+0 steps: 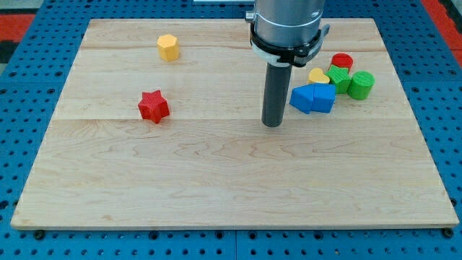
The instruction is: Move the arm to the left side of the board
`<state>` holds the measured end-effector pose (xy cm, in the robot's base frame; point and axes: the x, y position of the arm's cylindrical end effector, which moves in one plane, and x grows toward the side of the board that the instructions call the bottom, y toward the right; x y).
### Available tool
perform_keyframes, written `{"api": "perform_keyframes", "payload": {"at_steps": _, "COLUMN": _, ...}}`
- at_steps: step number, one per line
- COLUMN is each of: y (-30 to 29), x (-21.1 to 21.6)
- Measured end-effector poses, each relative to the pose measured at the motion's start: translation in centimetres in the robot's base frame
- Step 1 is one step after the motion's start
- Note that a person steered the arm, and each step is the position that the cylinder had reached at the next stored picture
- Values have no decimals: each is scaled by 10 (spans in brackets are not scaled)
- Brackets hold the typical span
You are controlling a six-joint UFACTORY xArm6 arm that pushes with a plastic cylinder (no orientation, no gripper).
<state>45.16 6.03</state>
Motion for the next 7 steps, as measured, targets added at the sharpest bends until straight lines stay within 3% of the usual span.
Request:
{"api": "perform_keyframes", "payload": {"at_steps": 4, "y": -7, "x": 0}}
{"api": "perform_keyframes", "payload": {"at_steps": 7, "y": -126, "x": 15}}
